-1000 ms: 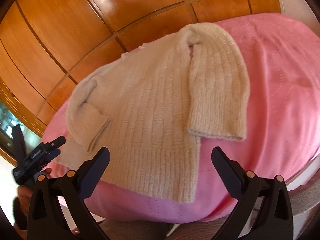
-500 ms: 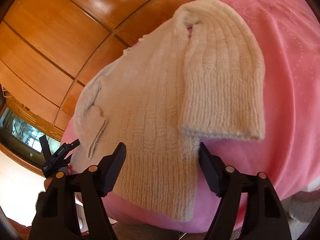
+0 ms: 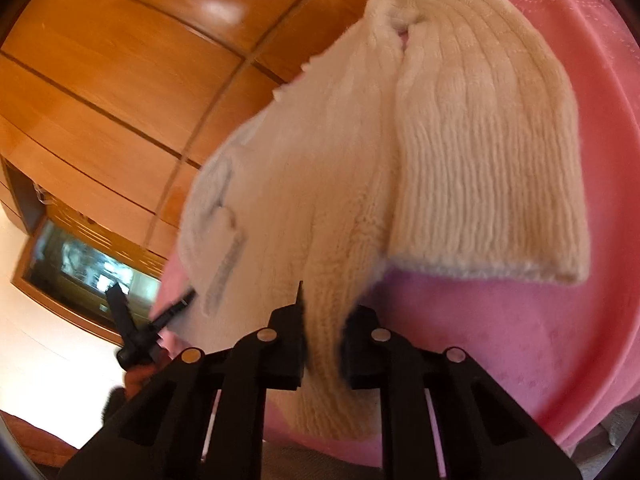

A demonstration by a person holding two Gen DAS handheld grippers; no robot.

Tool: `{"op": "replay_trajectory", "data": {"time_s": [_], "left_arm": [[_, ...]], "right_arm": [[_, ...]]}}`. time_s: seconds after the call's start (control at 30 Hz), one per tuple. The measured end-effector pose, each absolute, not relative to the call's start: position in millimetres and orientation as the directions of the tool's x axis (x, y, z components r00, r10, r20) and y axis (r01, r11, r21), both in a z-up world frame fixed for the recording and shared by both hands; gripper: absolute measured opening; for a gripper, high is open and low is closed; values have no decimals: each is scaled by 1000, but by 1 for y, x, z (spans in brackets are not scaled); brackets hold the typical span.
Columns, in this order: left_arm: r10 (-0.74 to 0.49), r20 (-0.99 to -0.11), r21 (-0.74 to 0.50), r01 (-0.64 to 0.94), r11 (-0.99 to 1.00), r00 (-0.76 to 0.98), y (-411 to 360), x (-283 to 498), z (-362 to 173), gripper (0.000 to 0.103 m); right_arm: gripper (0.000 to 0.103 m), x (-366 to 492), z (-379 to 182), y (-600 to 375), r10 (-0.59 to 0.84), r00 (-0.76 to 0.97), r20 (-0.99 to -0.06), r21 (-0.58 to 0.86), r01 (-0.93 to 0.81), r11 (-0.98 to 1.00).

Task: Fold small clothes

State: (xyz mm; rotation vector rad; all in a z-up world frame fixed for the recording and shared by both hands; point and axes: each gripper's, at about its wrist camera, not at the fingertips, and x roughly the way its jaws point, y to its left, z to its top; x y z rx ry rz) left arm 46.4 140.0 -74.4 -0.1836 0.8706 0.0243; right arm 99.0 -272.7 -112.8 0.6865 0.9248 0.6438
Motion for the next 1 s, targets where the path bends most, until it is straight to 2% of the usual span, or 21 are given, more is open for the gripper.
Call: {"op": "replay_trajectory", "data": {"time_s": [0.23, 0.33, 0.43, 0.47, 0.5, 0.53, 0.57, 0.6, 0.63, 0.67, 0.77, 0.8, 0.87, 0.97, 1.0], "left_arm": [[-162, -757, -218, -11, 976, 633, 127, 8, -45, 10], [-133, -784, -181, -19, 983, 607, 127, 3, -57, 10], [-158, -792, -227, -44, 973, 590, 134, 5, -74, 11], [-169, -784, -251, -56, 966, 597, 137, 6, -74, 16], [-186, -775, -279, -63, 958, 604, 140, 5, -73, 32], [-197, -770, -297, -69, 952, 607, 143, 5, -71, 44], [-196, -766, -306, -79, 949, 612, 145, 5, -68, 67], [-171, -752, -305, -106, 947, 637, 149, 2, -60, 73], [-147, -734, -303, -125, 945, 663, 151, 1, -53, 73], [-128, -717, -302, -141, 943, 685, 154, 0, -47, 73], [-85, -667, -330, -191, 924, 740, 162, 0, -26, 81], [-104, -645, -367, -187, 911, 757, 162, 3, -19, 83], [-173, -626, -431, -152, 889, 760, 153, 16, -14, 86], [-255, -625, -486, -112, 867, 738, 131, 36, -16, 87], [-287, -635, -501, -100, 860, 717, 120, 45, -20, 87]], "right_arm": [[11, 85, -78, -312, 752, 521, -404, 778, -238, 582], [11, 83, -77, -317, 746, 513, -425, 758, -249, 603], [11, 84, -95, -297, 751, 467, -466, 749, -243, 616], [11, 86, -102, -287, 739, 452, -500, 729, -242, 641], [12, 90, -108, -277, 706, 445, -551, 686, -240, 687], [15, 94, -111, -273, 684, 437, -584, 657, -239, 715], [20, 95, -114, -270, 669, 432, -605, 641, -235, 731], [21, 96, -115, -271, 659, 434, -614, 637, -221, 739], [24, 97, -114, -275, 657, 441, -612, 640, -212, 738], [33, 97, -109, -280, 646, 464, -606, 639, -200, 743], [47, 91, -87, -297, 559, 571, -602, 577, -174, 798], [50, 88, -80, -300, 533, 601, -596, 557, -168, 813], [69, 88, -61, -303, 454, 671, -586, 488, -155, 859], [89, 92, -44, -289, 360, 723, -589, 367, -158, 917], [91, 96, -40, -280, 313, 737, -600, 311, -146, 939]]}}
